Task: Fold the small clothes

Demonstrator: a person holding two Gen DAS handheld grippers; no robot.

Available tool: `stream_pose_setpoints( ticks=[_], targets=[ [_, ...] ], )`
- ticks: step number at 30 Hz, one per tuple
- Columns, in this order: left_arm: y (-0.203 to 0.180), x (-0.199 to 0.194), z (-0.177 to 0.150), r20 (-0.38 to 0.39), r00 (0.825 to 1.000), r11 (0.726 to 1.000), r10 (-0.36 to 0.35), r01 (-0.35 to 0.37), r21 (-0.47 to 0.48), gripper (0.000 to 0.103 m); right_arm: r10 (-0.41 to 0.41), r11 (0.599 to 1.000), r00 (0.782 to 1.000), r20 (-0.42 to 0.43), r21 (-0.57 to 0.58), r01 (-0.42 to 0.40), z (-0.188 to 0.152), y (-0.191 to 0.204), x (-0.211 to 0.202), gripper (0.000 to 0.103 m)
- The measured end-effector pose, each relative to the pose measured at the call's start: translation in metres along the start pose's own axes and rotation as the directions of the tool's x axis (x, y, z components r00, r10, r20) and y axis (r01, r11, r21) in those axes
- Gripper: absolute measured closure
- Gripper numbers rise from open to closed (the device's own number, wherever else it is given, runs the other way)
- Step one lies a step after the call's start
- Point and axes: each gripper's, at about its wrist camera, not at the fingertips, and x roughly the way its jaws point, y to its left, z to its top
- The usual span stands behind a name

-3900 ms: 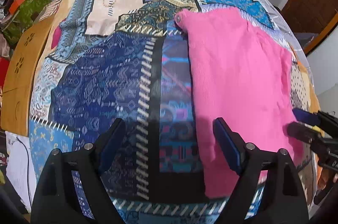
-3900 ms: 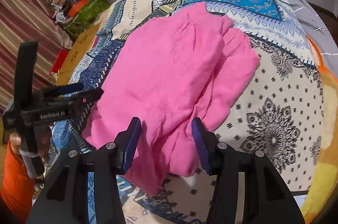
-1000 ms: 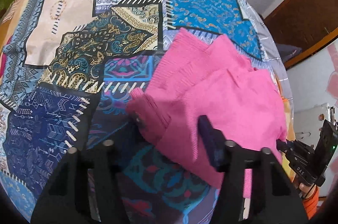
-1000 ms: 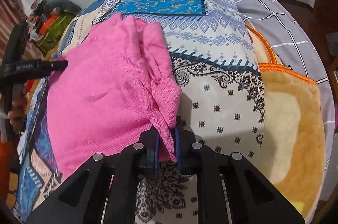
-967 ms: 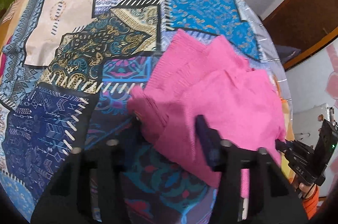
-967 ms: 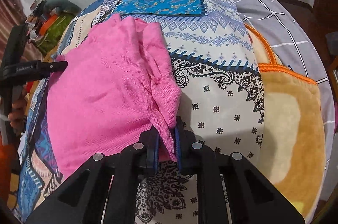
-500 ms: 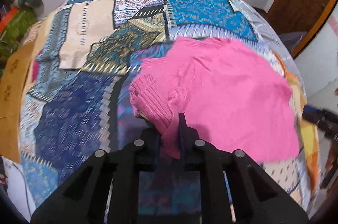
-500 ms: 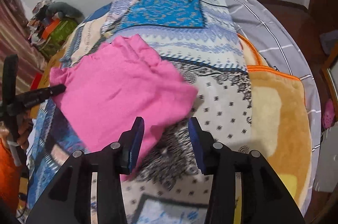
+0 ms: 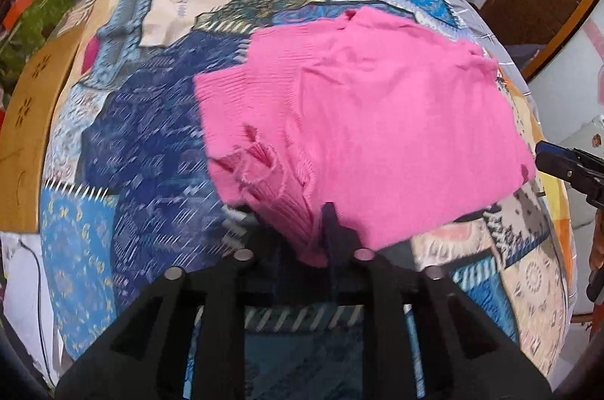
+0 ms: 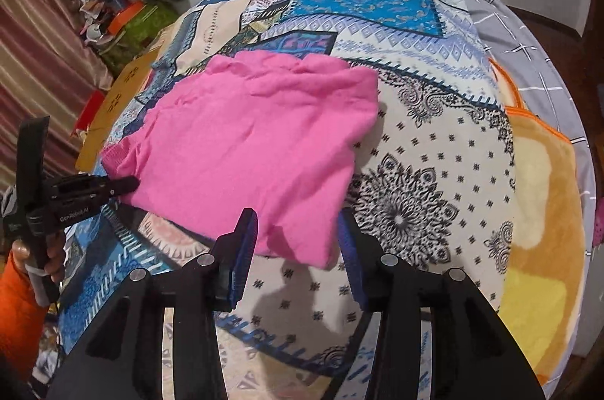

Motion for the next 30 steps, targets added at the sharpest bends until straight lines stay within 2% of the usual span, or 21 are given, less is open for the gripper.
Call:
stream_pose_setpoints(
  ticks=[1,3,5,7,10,19,30],
  targets=[
    [0.003,-0.002,-0.002,0.004,1.0,1.0,0.005,-0.005,-0.006,0.065,-0.001,1.0,1.0,0.0,0.0,0.001,-0.001,0.002,-0.001,0.063],
    [0.011,-0.007,-0.004,0.017,0.999,0.999,0.031,-0.031,-0.018,0.056,-0.006,1.0,1.0,0.0,-0.002,0.006,-0.001,0.002,-0.001,0.063],
    [0.017,-0.01,-0.003,0.024,0.998,0.999,0.05,-0.049,-0.023,0.055,-0.01,1.0,1.0,0.004,0.001,0.01,0.0,0.001,-0.002,0.063],
    [0.024,-0.011,-0.001,0.021,0.998,0.998,0.059,-0.058,-0.033,0.047,-0.017,1.0,1.0,0.011,0.007,0.017,0.0,0.0,-0.003,0.049],
    [0.033,-0.009,0.007,0.022,0.999,0.997,0.046,-0.044,-0.066,0.038,-0.029,0.999,0.999,0.036,0.02,0.028,0.004,-0.004,-0.003,0.041],
    [0.042,0.025,0.035,-0.034,0.996,0.986,-0.078,0.072,-0.148,0.037,-0.014,0.998,1.0,-0.007,0.066,0.015,0.017,-0.017,0.029,0.04],
    [0.024,0.043,0.061,0.002,0.997,0.992,-0.081,0.081,-0.102,0.036,0.058,0.991,0.998,0.009,0.123,-0.058,0.033,-0.026,0.059,0.04]
  ],
)
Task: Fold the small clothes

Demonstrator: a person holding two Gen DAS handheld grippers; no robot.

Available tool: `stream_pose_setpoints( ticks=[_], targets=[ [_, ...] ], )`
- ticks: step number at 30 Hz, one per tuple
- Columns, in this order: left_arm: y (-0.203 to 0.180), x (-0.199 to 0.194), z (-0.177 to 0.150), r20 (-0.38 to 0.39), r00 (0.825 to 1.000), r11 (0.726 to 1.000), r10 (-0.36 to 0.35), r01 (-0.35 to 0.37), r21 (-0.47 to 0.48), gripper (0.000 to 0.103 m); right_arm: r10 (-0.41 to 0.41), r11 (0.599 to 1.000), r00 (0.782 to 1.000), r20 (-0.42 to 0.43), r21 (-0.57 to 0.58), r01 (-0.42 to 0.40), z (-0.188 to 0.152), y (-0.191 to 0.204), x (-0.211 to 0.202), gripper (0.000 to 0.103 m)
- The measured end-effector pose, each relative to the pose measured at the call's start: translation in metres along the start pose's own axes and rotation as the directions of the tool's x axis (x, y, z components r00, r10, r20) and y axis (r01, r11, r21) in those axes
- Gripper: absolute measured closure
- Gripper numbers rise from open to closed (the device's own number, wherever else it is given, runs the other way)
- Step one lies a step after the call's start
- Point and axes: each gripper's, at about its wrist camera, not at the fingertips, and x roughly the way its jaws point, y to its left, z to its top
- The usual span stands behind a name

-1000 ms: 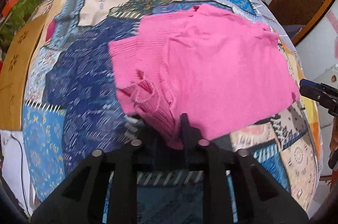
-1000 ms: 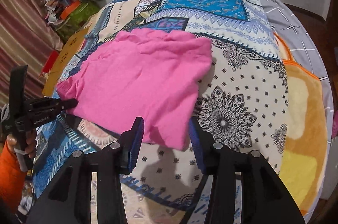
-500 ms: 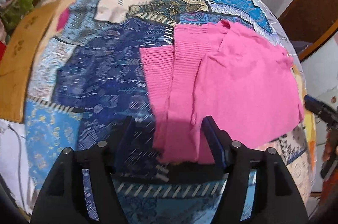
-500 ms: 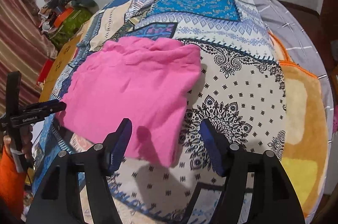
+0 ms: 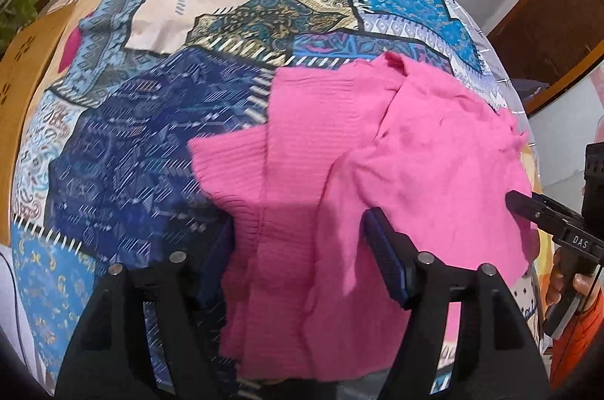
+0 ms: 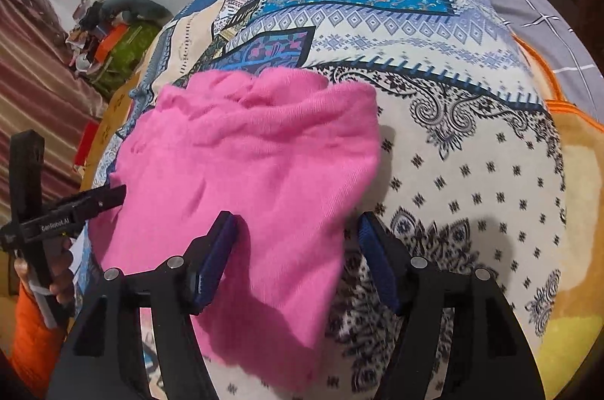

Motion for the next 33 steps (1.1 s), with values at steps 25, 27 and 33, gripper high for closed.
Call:
stream_pose_setpoints(
  ticks=[25,27,33],
  targets=[
    [-0.02,-0.094,-0.004,0.235,0.972,0.999,0.005,-0.016,0.043,0.083,0.062,0.989,0.986,0.155,-0.146,-0.039,0.011,0.072,-0.068,0.094],
    [-0.015,-0.113,-0.006,0.273,0.962,0.999,0.008,-0.02,0.042,0.083,0.07,0.985,0.983,0.171,-0.168,-0.041,0.011,0.086,-0.077,0.094],
    [0.017,-0.162,-0.015,0.347,0.938,0.999,0.03,-0.036,0.011,0.083,0.109,0.973,0.974,0.201,-0.223,-0.063,0.012,0.129,-0.094,0.094]
  ],
)
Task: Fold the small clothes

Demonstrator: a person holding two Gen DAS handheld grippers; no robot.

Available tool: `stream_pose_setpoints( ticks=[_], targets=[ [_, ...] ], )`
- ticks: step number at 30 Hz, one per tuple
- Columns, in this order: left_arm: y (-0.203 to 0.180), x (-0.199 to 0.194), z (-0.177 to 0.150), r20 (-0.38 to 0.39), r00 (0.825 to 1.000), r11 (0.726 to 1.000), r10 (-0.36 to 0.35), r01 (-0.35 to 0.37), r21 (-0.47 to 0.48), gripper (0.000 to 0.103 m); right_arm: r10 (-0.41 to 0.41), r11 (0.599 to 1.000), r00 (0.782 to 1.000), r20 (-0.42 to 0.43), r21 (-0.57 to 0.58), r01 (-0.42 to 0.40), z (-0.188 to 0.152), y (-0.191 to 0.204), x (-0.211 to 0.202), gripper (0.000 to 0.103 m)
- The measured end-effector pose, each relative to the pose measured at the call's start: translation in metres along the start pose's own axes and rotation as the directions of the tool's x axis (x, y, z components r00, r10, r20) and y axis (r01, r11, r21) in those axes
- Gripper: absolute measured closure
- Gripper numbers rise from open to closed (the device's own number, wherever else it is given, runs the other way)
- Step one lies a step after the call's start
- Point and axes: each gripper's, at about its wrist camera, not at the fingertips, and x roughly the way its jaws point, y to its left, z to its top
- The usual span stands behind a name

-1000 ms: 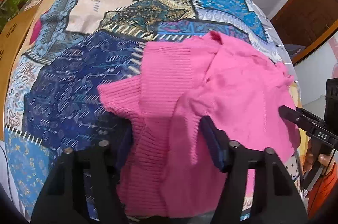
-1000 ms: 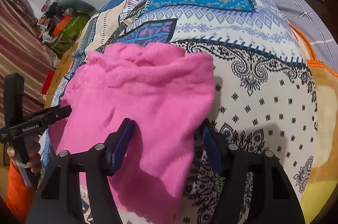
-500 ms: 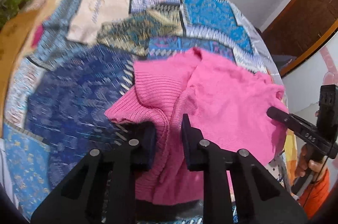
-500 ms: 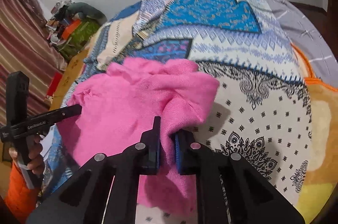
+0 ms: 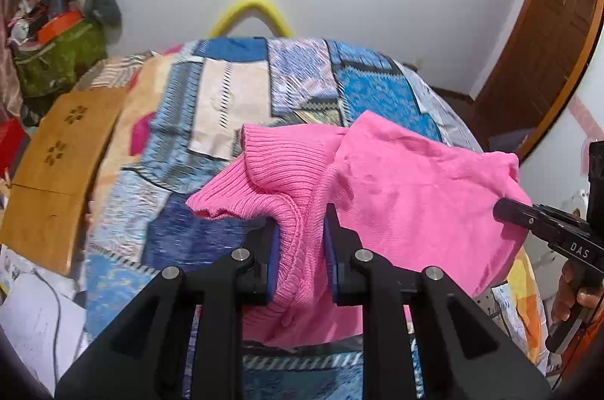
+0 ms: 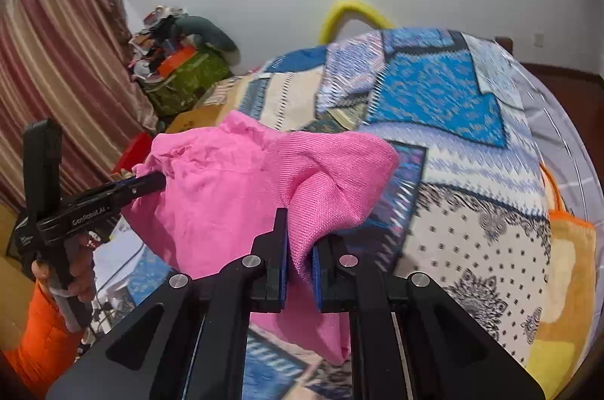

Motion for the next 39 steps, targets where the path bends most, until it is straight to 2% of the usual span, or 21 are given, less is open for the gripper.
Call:
stream_pose_setpoints(
  ticks=[6,12,17,21,26,31,35,39],
  targets=[
    [0.038,-0.018,-0.009,-0.006,1.0,0.999,0.027,-0.028,-0.032,0.083,0.03,0.999,0.999,-0.021,-0.035,-0.03,0.001,0.036,0.017,0.094],
    [0.075,0.007,-0.031,-0.109,0.994,0.996,0.032,-0.041,-0.08,0.083,0.044,0.999,0.993,-0.111,-0.017,-0.046,-0.017,0.049,0.063,0.094],
    [0.101,0.051,-0.055,-0.214,0.977,0.991,0.024,-0.051,-0.124,0.083,0.02,1.0,0.984,-0.176,0.012,-0.019,-0.031,0.039,0.097,0.094],
    [0.115,0.074,-0.066,-0.255,0.966,0.985,0.033,-0.074,-0.153,0.082,0.009,0.999,0.981,-0.193,0.043,0.0,-0.033,0.025,0.108,0.094],
    [0.134,0.08,-0.07,-0.264,0.957,0.973,0.119,-0.165,-0.16,0.082,-0.067,0.997,0.978,-0.198,0.028,0.074,-0.037,0.013,0.106,0.092],
    [0.146,0.059,-0.067,-0.234,0.957,0.965,0.174,-0.213,-0.152,0.082,-0.103,0.994,0.98,-0.168,0.029,0.11,-0.038,0.006,0.084,0.092],
    [0.136,0.022,-0.058,-0.159,0.969,0.969,0.191,-0.212,-0.127,0.082,-0.094,0.995,0.991,-0.097,0.018,0.096,-0.031,0.016,0.054,0.092],
    [0.116,-0.021,-0.047,-0.063,0.982,0.978,0.176,-0.182,-0.104,0.082,-0.07,0.997,0.997,-0.009,-0.016,0.07,-0.022,0.037,0.022,0.092]
  ],
)
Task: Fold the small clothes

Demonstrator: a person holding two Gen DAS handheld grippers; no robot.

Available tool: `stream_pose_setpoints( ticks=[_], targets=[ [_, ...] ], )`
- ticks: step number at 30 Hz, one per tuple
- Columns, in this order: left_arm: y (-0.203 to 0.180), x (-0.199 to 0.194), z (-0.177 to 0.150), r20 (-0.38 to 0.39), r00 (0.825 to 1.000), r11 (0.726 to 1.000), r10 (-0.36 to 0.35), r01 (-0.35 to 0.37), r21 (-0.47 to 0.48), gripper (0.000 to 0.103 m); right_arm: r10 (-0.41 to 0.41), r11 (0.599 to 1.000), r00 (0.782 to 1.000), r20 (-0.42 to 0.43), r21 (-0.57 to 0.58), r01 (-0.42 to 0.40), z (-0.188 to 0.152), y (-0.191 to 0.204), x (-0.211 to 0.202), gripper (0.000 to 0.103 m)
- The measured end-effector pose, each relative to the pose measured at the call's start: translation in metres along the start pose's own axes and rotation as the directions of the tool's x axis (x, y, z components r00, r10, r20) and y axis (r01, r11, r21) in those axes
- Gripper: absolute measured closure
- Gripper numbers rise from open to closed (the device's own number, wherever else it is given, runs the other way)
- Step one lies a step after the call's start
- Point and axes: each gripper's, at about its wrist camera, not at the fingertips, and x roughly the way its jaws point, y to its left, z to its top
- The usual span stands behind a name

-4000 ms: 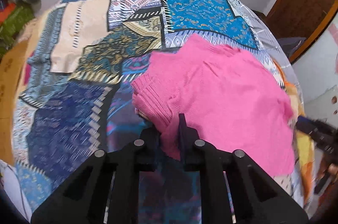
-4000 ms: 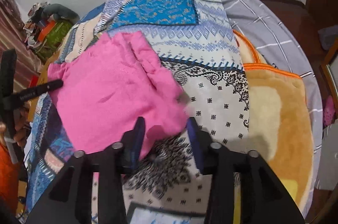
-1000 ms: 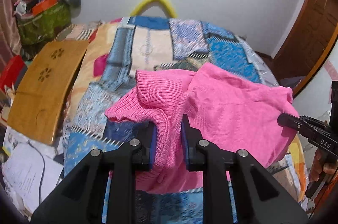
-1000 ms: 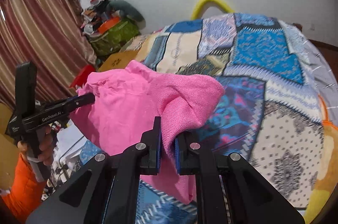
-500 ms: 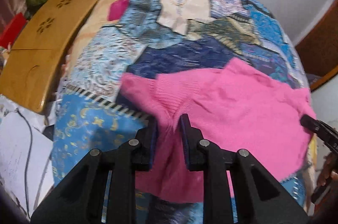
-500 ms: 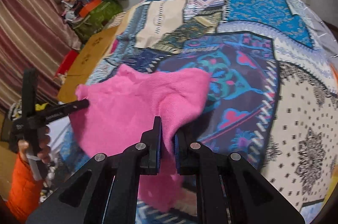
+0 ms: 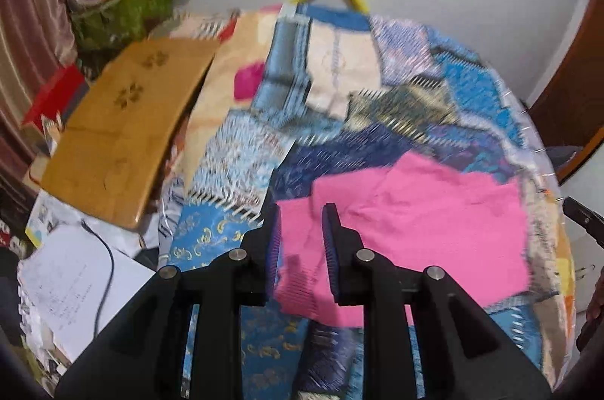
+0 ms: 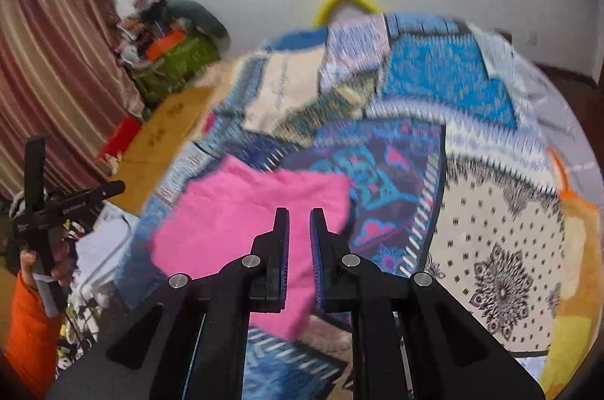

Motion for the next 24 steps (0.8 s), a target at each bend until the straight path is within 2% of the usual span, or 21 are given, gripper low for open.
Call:
stream_pose_setpoints(
  ticks=[4,8,13,17,19,20,22,24],
  targets=[
    [-0.02,-0.053,0.003,0.121,0.992,0.999,-0.032,0.027,0.043,0.082,0.041,0.998,0.992,0.116,-0.053,-0.035,0.006,0.031,-0.044,0.092],
    [-0.04,-0.112,0.0,0.244,0.967,0.995,-0.079,0.06,0.083,0.082,0.081,0.993,0.973,0.218,-0.102,-0.06,0.005,0.059,-0.083,0.092],
    [-0.062,-0.176,-0.013,0.385,0.914,0.987,-0.127,0.078,0.141,0.082,0.134,0.984,0.937,0.324,-0.154,-0.087,-0.001,0.086,-0.125,0.092],
    [-0.076,-0.216,-0.03,0.478,0.865,0.98,-0.154,0.071,0.186,0.082,0.158,0.975,0.905,0.396,-0.207,-0.08,-0.011,0.108,-0.157,0.089],
    [-0.081,-0.228,-0.038,0.507,0.846,0.979,-0.162,0.072,0.193,0.075,0.162,0.972,0.892,0.422,-0.224,-0.07,-0.017,0.114,-0.167,0.073],
    [-0.083,-0.233,-0.041,0.521,0.837,0.978,-0.165,0.072,0.194,0.072,0.159,0.97,0.884,0.44,-0.235,-0.058,-0.02,0.119,-0.172,0.068],
    [-0.085,-0.242,-0.047,0.549,0.819,0.979,-0.168,0.074,0.19,0.056,0.148,0.966,0.869,0.472,-0.257,-0.025,-0.027,0.129,-0.181,0.057],
    [-0.087,-0.249,-0.053,0.576,0.801,0.981,-0.16,0.063,0.185,0.048,0.132,0.962,0.862,0.49,-0.272,0.007,-0.031,0.135,-0.185,0.049]
  ],
)
